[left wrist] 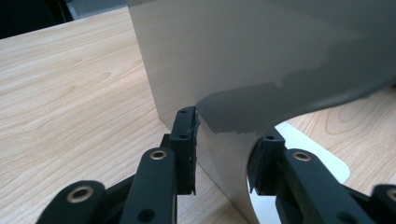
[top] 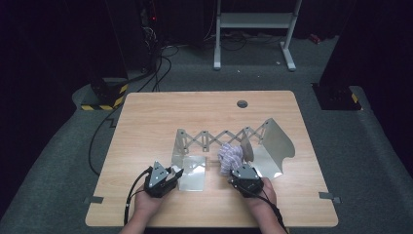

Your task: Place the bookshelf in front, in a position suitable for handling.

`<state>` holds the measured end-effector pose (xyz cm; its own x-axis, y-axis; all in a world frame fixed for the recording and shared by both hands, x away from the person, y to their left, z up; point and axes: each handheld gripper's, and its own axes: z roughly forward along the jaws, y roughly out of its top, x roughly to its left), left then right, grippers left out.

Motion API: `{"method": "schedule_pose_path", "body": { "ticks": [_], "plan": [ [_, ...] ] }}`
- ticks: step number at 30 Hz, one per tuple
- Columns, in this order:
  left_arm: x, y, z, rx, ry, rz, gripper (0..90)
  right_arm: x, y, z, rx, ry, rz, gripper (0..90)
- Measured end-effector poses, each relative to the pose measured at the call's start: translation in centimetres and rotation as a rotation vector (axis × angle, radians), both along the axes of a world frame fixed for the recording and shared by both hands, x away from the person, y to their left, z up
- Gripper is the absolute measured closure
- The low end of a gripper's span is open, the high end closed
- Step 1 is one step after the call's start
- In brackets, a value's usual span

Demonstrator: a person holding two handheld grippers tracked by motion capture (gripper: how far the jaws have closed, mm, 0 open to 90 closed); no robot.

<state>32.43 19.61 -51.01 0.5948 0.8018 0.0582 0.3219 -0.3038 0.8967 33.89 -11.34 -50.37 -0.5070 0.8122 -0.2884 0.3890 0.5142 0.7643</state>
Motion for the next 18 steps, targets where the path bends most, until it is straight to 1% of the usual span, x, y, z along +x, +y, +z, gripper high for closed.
{"method": "schedule_pose_path", "body": {
  "ticks": [3,5,10,17,18],
  "plan": [
    [0.0,-0.1,0.0,0.003,-0.001,-0.003,69.3,0.3,-1.1,0.2,0.002,-0.008,-0.029,59.4],
    [0.0,-0.3,0.0,-0.005,0.002,-0.007,70.3,0.5,-1.8,0.3,0.008,-0.013,-0.046,59.4],
    [-0.2,-1.1,0.0,0.005,0.001,-0.034,71.0,1.0,-3.3,0.3,0.014,-0.011,-0.084,59.3],
    [-0.3,-2.0,0.1,0.000,0.004,-0.059,70.1,1.4,-4.6,0.3,0.027,-0.007,-0.120,59.3],
    [-0.3,-2.4,0.1,0.001,0.006,-0.066,70.1,1.4,-4.8,0.2,0.029,-0.007,-0.126,59.3]
  ]
}}
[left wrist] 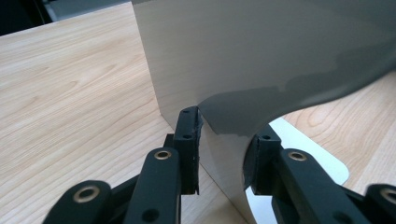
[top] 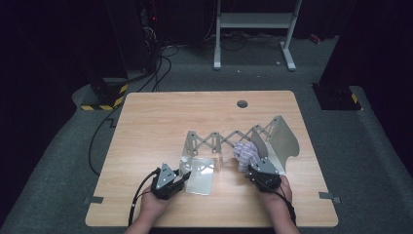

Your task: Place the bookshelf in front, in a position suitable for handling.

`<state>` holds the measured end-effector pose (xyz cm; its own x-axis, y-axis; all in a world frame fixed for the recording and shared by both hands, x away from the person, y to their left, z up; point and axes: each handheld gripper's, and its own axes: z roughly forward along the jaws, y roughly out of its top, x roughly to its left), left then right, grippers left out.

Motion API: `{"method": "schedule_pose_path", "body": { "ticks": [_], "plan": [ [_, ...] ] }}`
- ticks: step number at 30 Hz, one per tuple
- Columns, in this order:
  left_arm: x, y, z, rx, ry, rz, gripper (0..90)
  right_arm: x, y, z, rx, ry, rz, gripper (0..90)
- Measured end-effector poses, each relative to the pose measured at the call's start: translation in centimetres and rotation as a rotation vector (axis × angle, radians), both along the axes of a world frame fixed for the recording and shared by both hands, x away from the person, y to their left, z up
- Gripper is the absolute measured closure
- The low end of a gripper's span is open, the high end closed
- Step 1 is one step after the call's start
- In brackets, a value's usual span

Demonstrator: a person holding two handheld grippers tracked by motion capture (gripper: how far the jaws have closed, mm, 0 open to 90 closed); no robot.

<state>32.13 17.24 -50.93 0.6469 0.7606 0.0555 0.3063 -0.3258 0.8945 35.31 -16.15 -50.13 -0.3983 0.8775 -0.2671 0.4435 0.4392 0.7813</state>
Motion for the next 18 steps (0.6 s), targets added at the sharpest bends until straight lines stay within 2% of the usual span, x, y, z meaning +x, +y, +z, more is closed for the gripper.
{"method": "schedule_pose_path", "body": {
  "ticks": [9,18],
  "plan": [
    [-0.2,-2.1,0.1,0.008,0.002,-0.055,67.8,0.5,-1.7,0.0,0.006,0.000,-0.054,59.2],
    [-0.1,-4.0,0.1,0.015,0.000,-0.090,65.8,0.8,-3.2,0.1,0.011,-0.003,-0.094,59.1]
  ]
}}
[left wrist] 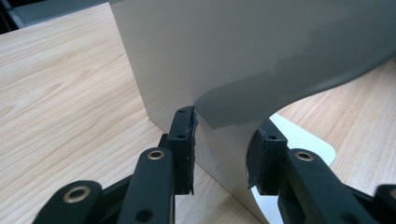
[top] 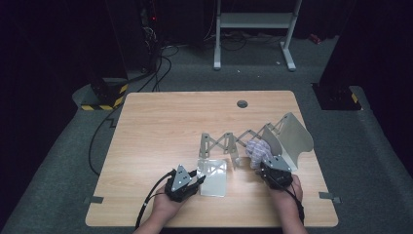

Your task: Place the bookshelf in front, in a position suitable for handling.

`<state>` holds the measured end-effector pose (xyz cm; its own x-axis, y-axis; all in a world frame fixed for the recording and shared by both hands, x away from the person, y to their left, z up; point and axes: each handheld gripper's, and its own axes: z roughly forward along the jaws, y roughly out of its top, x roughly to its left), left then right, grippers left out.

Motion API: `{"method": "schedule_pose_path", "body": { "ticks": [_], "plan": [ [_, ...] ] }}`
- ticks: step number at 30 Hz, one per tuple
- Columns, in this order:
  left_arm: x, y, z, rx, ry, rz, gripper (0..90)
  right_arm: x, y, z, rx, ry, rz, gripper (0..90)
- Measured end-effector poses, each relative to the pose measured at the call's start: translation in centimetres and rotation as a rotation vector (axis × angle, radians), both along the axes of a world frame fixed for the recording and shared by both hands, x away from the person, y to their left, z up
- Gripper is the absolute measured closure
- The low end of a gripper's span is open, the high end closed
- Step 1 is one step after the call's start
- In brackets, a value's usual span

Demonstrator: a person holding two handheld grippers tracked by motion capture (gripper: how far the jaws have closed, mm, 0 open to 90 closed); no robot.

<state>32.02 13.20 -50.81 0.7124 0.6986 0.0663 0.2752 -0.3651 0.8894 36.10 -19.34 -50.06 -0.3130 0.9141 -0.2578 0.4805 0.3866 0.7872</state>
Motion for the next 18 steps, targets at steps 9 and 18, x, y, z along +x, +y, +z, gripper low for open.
{"method": "schedule_pose_path", "body": {
  "ticks": [9,18],
  "plan": [
    [-0.4,0.3,-0.2,0.013,0.002,-0.021,55.4,0.1,0.0,-0.5,0.000,0.013,-0.004,58.7],
    [-1.1,3.8,0.1,-0.074,0.044,-0.005,52.8,0.0,0.3,-0.6,0.030,0.019,0.018,58.1]
  ]
}}
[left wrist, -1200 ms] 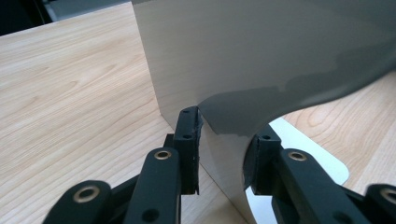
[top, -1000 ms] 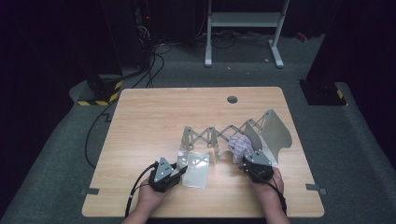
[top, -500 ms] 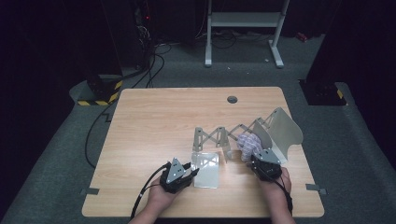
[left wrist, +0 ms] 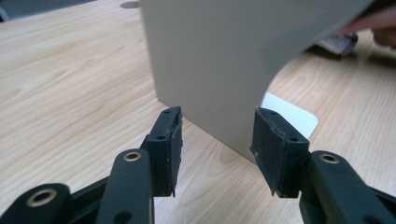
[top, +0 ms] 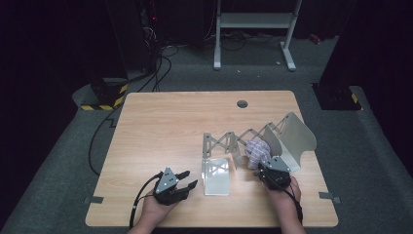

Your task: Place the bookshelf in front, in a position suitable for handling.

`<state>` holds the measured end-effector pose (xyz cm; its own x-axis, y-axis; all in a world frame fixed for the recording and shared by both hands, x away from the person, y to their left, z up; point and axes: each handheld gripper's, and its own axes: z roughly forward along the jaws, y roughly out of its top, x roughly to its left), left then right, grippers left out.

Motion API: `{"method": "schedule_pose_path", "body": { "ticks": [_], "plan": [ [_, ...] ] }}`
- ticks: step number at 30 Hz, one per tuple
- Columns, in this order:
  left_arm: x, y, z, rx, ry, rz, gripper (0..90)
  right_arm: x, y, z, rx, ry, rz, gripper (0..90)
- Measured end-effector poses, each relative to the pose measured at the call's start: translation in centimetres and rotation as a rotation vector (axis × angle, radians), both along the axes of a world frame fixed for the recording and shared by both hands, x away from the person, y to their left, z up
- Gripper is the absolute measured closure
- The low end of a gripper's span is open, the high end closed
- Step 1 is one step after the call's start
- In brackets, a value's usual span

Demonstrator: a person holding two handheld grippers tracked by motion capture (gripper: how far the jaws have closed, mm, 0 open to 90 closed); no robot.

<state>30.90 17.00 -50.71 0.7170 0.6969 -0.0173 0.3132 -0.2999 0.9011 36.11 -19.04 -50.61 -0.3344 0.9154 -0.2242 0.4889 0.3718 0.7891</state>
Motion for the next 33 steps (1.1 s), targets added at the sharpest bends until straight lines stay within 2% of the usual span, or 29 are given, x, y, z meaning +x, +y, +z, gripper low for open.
{"method": "schedule_pose_path", "body": {
  "ticks": [1,3,6,12,20,27,29,33],
  "plan": [
    [-0.1,0.7,-0.2,0.014,0.003,0.016,52.8,-0.1,0.1,0.2,0.010,-0.007,0.001,58.1],
    [0.0,1.4,-0.5,0.014,0.014,0.033,52.8,-0.2,0.3,0.4,0.019,-0.005,0.011,58.0],
    [0.3,1.7,-0.8,0.029,0.023,0.057,52.8,-0.2,0.6,0.4,0.016,-0.003,0.014,58.3],
    [0.4,1.4,-1.1,0.062,0.020,0.054,51.7,-1.4,0.8,3.3,0.058,-0.115,0.030,58.5],
    [0.8,1.9,-0.9,0.046,0.017,0.084,50.2,-2.1,1.5,4.8,0.094,-0.149,0.062,58.1],
    [0.7,2.0,-0.5,0.029,-0.001,0.070,48.5,-2.8,1.5,6.4,0.152,-0.194,0.063,57.7],
    [0.7,2.0,-0.5,0.029,0.000,0.070,47.6,-3.0,1.5,6.6,0.155,-0.200,0.064,57.7],
    [0.7,2.0,-0.6,0.026,0.009,0.079,44.6,-3.9,2.1,8.1,0.178,-0.251,0.093,56.9]
  ]
}}
